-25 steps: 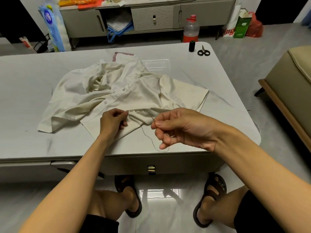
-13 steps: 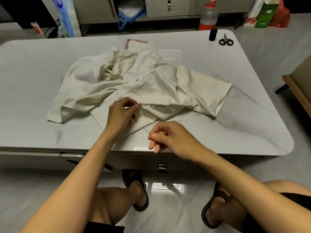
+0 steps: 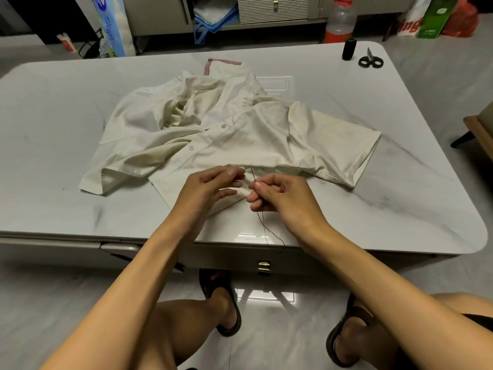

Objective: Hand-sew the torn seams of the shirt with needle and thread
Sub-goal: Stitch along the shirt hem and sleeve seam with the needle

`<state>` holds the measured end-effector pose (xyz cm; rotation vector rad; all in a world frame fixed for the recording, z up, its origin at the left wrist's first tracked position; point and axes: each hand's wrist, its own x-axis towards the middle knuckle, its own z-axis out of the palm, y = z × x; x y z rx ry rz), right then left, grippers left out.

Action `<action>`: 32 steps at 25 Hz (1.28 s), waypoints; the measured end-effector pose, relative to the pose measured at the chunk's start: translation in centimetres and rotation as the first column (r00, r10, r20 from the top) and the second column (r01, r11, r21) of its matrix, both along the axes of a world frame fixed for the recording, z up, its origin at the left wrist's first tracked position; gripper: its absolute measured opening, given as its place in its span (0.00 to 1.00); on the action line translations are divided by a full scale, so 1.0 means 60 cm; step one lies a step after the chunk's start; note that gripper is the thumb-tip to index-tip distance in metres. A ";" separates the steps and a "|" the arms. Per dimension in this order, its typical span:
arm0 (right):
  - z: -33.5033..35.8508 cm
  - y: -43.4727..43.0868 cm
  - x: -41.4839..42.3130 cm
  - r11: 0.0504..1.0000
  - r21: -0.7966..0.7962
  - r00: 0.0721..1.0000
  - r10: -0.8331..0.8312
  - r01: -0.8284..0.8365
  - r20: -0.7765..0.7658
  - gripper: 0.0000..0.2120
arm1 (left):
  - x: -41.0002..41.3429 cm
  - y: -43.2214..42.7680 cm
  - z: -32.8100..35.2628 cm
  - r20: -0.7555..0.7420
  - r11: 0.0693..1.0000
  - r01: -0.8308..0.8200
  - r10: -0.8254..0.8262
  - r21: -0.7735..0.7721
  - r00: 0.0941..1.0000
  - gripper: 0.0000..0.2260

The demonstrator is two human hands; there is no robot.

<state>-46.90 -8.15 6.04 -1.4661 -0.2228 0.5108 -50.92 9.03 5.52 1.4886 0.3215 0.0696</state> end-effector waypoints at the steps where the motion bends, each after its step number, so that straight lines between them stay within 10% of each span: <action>1: 0.002 0.006 -0.002 1.000 0.020 0.999 -0.001 0.001 -0.038 0.06 | -0.004 -0.004 -0.001 0.006 0.997 0.041 -0.041 -0.061 0.999 0.15; 9: 0.001 0.031 -0.004 0.998 0.052 0.996 0.028 -0.024 -0.090 0.07 | 0.006 -0.022 -0.002 0.005 0.966 0.001 0.000 -0.259 1.000 0.13; 13: -0.009 0.001 0.022 0.969 -0.207 0.975 -0.092 0.135 0.203 0.05 | 0.009 -0.018 0.000 -0.030 0.864 -0.173 0.180 -0.473 0.983 0.05; 21: -0.043 -0.017 0.065 0.775 -0.549 0.916 -0.095 0.314 0.390 0.17 | 0.045 0.007 -0.029 -0.120 0.841 -0.399 0.468 0.365 0.876 0.09; 32: -0.047 0.001 0.080 0.674 -0.657 0.885 0.008 0.339 0.465 0.05 | 0.057 -0.019 -0.040 -0.082 0.763 -0.284 0.402 0.581 0.912 0.07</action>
